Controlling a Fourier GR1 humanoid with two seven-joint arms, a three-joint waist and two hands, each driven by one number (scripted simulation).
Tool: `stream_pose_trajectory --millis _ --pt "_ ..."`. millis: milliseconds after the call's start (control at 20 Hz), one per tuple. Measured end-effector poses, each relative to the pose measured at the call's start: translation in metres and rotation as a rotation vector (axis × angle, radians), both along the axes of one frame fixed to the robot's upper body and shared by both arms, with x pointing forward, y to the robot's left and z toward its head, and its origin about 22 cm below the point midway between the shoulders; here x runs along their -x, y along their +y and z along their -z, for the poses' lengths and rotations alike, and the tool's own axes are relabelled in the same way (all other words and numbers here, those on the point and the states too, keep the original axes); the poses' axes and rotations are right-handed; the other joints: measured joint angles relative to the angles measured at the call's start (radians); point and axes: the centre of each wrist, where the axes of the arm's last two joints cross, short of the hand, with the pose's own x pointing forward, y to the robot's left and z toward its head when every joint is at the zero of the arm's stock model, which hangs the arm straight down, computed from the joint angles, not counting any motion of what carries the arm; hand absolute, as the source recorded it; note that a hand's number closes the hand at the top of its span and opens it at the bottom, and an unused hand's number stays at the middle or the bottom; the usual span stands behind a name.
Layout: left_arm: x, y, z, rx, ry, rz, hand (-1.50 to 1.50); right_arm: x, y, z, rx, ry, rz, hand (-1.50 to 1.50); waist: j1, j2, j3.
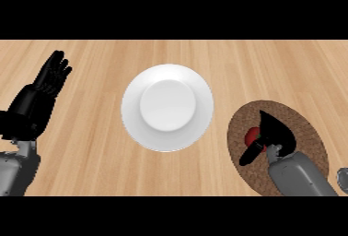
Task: Pick the tomato from the placemat and place it in the plate
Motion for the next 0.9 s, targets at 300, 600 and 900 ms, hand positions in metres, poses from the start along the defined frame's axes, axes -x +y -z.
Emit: stream_pose_trajectory --millis 300,600,900 --pt "-0.006 -0.005 -0.001 -0.004 -0.003 0.006 0.0 -0.007 -0.002 0.013 0.071 -0.035 0.003 1.5 -0.001 -0.003 -0.006" --pt "-0.003 -0.005 0.0 -0.006 0.003 0.008 0.0 -0.011 0.002 0.008 0.199 -0.164 -0.033 1.5 0.001 -0.004 -0.004" --pt "0.002 0.007 0.002 -0.007 0.019 -0.04 0.0 0.033 0.011 0.018 0.292 -0.235 0.009 1.5 -0.047 -0.024 -0.008"
